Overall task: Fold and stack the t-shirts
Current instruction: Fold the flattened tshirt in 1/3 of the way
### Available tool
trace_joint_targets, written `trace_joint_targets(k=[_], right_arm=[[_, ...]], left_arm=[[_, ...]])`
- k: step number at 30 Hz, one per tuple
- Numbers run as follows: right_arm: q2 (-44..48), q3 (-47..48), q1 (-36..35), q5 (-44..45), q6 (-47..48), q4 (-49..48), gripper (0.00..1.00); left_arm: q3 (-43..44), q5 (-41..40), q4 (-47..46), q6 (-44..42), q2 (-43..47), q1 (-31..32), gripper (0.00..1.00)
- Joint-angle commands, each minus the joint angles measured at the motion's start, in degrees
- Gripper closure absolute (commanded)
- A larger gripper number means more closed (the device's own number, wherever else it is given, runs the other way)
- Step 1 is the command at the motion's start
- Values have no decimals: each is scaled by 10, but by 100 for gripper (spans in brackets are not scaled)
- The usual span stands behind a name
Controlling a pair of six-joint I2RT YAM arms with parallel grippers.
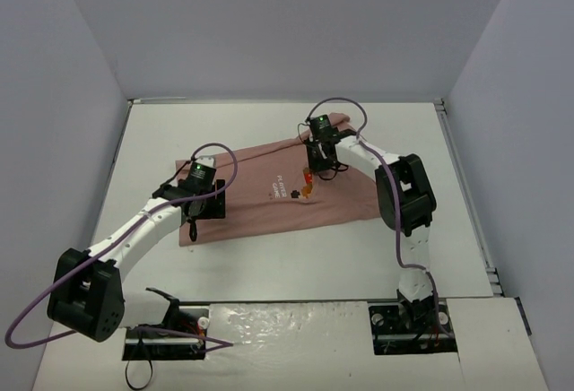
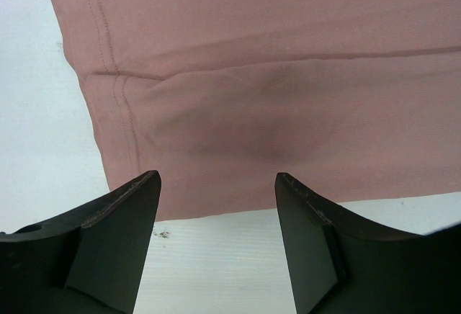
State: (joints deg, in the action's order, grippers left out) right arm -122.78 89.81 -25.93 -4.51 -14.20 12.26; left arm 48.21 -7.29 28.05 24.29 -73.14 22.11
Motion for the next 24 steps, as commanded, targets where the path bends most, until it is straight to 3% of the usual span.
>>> trace_joint_targets(k=[1,8,15,17,22,24], right_arm=[[9,37,-8,13,23,-4,96],[3,61,-17,28,51,-4,96],[1,72,-24,17,66,-3,75],[20,68,-23,25,66,-3,65],[116,9,17,43,37,-2,61],[170,-59,50,33,-1,-2,61]], left_arm=[[12,3,-12,5,3,0,38],[12,3,-11,5,1,0,38],[12,6,-8,5,-2,0,38],[13,4,-6,5,-3,0,38],[19,-22,16,15,-5,-3,38],[17,-32,32,27,-5,-13,38]])
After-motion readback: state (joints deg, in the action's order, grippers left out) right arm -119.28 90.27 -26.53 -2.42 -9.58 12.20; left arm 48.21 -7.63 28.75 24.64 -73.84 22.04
